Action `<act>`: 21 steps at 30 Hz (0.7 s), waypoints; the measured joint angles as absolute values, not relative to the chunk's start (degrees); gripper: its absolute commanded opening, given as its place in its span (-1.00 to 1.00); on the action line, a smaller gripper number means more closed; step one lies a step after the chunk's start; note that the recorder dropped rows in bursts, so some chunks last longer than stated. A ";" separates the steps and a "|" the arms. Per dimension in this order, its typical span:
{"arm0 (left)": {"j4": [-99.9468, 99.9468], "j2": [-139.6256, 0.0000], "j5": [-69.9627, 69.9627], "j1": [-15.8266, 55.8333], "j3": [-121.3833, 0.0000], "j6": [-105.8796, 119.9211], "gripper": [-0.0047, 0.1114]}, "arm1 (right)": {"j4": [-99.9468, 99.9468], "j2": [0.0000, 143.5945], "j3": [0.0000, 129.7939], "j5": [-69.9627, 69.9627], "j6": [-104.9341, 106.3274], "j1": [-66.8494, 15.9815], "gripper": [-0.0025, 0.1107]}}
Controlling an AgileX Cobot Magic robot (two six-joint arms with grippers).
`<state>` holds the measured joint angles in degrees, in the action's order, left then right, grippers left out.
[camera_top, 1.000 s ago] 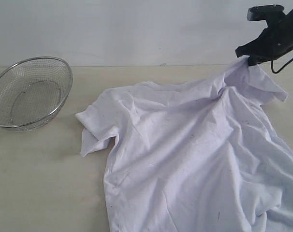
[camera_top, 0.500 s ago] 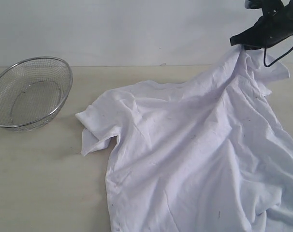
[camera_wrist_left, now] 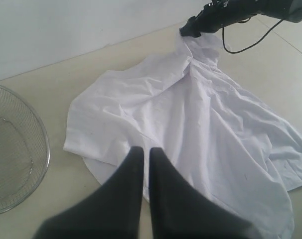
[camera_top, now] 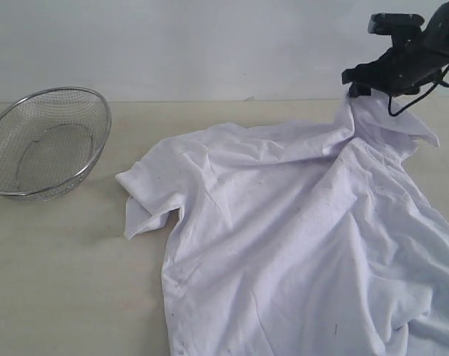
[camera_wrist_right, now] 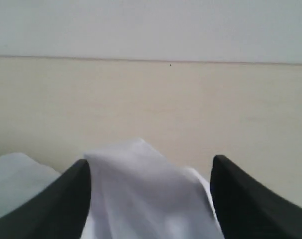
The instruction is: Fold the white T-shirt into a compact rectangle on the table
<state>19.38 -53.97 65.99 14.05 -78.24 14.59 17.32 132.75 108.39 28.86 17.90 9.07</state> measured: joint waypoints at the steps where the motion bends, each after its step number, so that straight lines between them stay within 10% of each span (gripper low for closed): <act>1: 19.38 -53.97 65.99 14.05 -78.24 14.59 -0.84 | 17.32 130.67 108.39 30.09 17.29 9.07 0.07; 9: 19.48 -53.97 65.99 14.05 -78.24 15.16 -0.84 | 16.53 122.07 108.51 49.21 15.36 10.41 -0.96; 21: 19.48 -53.97 65.99 14.05 -78.24 15.16 -0.84 | 6.18 127.08 108.51 61.08 12.59 10.41 -0.96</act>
